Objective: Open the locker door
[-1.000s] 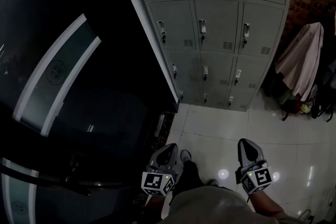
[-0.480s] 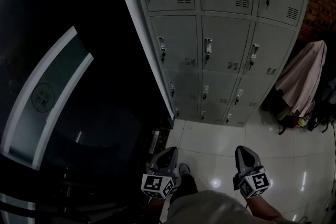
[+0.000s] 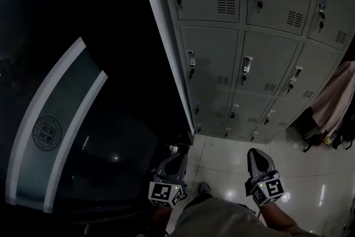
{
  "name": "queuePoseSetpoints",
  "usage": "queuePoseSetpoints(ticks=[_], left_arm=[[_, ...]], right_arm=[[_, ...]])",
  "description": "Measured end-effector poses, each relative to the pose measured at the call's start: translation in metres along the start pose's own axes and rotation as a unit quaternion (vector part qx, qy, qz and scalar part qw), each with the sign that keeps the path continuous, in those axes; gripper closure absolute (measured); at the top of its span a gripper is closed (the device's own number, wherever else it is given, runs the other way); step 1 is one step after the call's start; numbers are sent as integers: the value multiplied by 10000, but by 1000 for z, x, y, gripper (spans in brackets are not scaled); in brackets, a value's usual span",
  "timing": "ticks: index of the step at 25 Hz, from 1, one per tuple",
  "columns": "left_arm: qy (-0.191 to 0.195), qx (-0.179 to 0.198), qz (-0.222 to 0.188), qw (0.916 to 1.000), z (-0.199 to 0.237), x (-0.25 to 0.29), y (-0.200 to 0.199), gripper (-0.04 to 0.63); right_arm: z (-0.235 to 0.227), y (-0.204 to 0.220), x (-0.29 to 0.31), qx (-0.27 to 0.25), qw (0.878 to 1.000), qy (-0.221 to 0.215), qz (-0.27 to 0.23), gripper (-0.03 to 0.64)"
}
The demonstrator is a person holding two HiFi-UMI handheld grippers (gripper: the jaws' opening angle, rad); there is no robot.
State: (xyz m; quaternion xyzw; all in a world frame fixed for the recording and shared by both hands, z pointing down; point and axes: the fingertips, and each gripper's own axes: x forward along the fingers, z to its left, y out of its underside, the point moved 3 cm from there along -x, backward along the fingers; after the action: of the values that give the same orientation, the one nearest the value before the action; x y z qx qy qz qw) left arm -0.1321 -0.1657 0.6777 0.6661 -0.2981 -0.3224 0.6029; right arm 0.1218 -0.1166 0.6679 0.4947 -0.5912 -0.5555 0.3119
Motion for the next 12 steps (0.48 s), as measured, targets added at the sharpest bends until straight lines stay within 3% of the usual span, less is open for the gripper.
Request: queuePoseSetpoints(ticks=[9, 12], left_arm=[[-83, -133, 137, 9998, 60, 34, 41, 508], [-25, -239, 104, 9997, 64, 49, 50, 508]], right_arm=[[8, 32, 66, -191, 9997, 4, 134, 615], [-3, 50, 75, -321, 9983, 17, 494, 615]])
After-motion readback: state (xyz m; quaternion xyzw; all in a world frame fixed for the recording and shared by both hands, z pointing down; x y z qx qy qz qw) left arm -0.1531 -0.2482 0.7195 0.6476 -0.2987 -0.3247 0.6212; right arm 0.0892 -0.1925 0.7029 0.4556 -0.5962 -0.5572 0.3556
